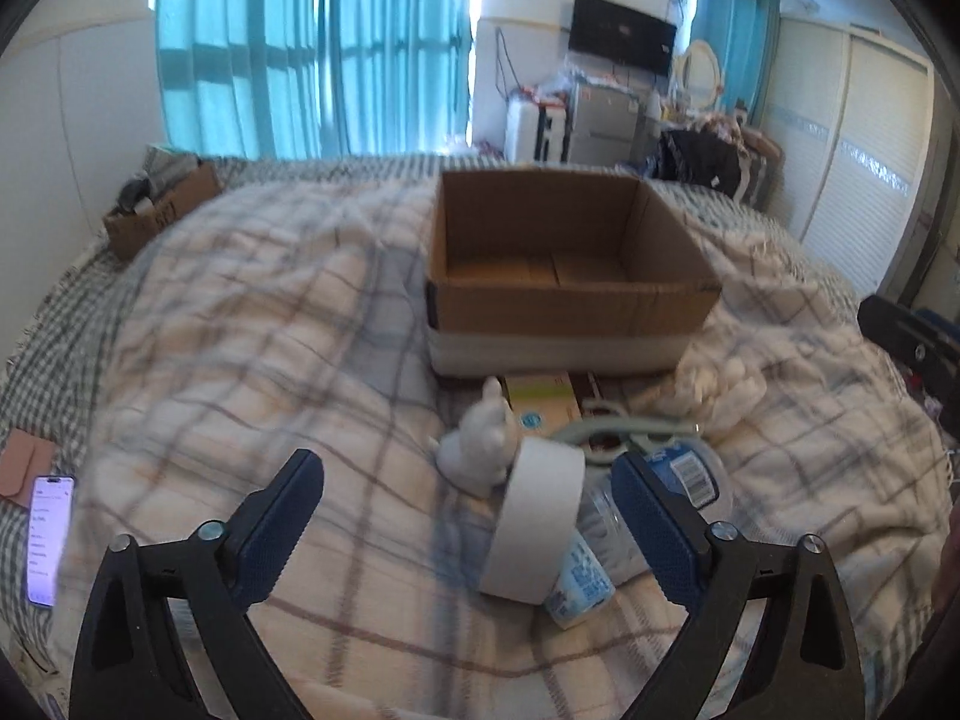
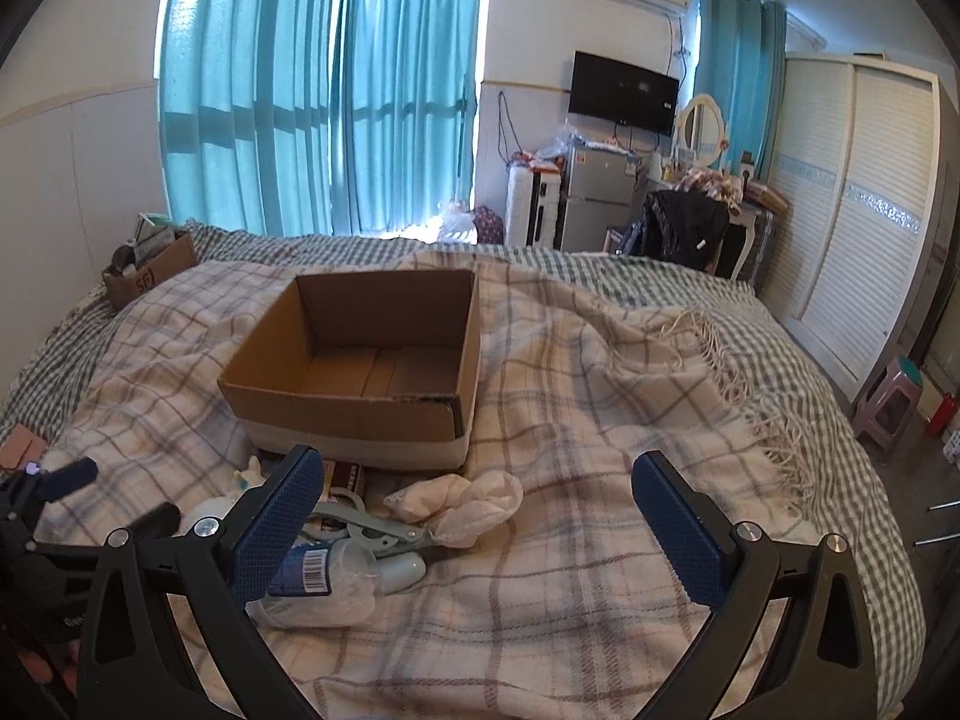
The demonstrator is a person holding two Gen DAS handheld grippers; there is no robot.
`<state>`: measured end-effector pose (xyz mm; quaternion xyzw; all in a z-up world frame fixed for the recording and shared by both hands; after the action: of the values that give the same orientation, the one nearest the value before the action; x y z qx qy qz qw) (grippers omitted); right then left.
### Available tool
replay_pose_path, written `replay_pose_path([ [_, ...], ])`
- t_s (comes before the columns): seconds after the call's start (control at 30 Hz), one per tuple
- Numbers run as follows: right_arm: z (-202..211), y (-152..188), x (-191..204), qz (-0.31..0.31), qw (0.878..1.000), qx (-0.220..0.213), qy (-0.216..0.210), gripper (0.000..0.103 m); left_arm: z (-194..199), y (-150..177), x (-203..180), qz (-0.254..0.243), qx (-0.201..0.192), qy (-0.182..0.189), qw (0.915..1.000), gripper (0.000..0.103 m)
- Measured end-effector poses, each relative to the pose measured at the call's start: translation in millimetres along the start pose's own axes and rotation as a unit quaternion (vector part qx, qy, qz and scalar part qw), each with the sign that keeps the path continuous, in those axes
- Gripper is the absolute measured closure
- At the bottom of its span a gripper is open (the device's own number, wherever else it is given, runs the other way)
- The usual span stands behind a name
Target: Organize objects
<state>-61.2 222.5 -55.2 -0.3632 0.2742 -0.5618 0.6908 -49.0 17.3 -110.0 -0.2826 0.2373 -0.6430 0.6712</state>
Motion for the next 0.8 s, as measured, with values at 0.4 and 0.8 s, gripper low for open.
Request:
replay_pose_path([
  [0.4, -25.3, 19.4, 4.5, 0.014, 0.999, 0.047, -0.006, 0.0, -19.3, 9.2, -12.7, -0.019, 0.049, 0.031, 0.9982, 0.071],
  [0.8, -11.3, 27.3, 70.3, 0.098, 0.988, 0.056, -0.109, 0.0, 9.2, -21.9, 21.8, 0.022, 0.009, 0.029, 0.9993, 0.071],
])
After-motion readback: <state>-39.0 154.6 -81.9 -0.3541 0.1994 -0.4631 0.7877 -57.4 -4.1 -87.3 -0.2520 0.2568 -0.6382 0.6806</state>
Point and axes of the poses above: each gripper's, at about its wrist camera, not at the fingertips, and z roughly against the way its jaws point, x to its left, y to its underside, the point moved 1 cm from there along -z, roughly the way its jaws point, and after that the axes turned 7 degrees about -y, right-handed, at the moved point
